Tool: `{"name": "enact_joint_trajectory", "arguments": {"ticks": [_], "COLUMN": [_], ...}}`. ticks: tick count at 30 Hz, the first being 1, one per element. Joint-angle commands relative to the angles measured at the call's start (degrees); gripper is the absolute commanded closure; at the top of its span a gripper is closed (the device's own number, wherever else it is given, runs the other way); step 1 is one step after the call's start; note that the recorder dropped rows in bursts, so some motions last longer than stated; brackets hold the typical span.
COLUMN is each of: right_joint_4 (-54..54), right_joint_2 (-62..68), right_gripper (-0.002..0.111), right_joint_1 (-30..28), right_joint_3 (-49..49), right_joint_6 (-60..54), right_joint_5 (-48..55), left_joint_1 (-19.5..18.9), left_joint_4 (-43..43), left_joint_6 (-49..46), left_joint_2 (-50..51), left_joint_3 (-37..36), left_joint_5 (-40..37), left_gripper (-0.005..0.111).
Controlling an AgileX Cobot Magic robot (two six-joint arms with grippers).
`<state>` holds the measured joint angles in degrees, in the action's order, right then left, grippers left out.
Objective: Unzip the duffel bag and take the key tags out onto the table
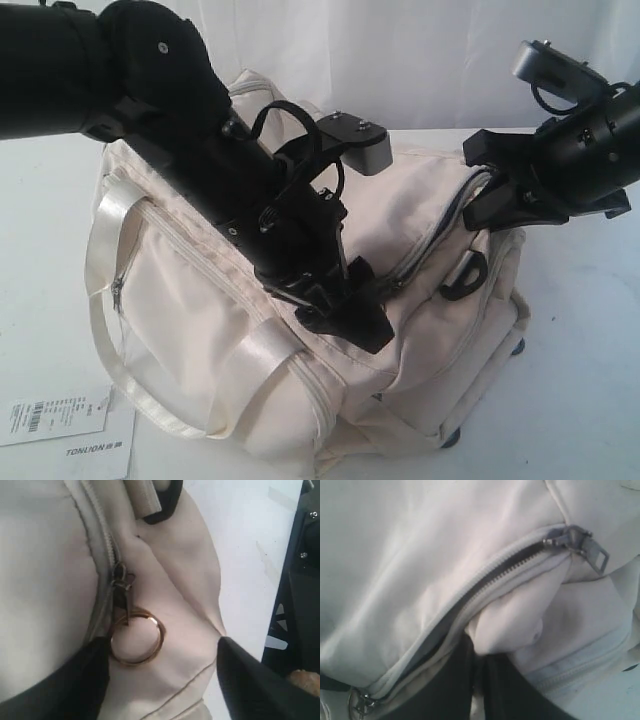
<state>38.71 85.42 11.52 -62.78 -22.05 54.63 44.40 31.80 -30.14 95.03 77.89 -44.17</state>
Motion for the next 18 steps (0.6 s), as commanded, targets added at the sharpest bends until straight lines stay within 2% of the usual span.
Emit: {"name": "enact_joint_trajectory", "arguments": {"ticks": [1,7,14,18], "right_joint_4": [0.1,0.2,0.2,0.2], "right_joint_2": [-0.7,-0.7,-0.7,-0.7], "right_gripper": [0.108,0.108,0.108,0.108], "right_joint_1": [-0.2,-0.2,-0.2,-0.2], "right_joint_3": [0.0,0.0,0.0,0.0], "right_joint_6": [-0.8,-0.8,-0.8,-0.6], "right_joint_5": [-0.6,-0.5,-0.5,-0.5], "left_joint_1": [0.3,0.3,0.3,0.3], "left_joint_4": [0.8,0.8,0.8,0.4], "left_joint_6": [-0.2,-0.2,-0.3,-0.3], "left_joint_2": [-0.2,0.7,4.4,4.6], "left_joint_3": [-0.1,-0.1,-0.1,-0.1], "left_joint_5": [1.1,5.5,5.0,5.2], "left_gripper": [0.035,0.035,0.036,0.042]}}
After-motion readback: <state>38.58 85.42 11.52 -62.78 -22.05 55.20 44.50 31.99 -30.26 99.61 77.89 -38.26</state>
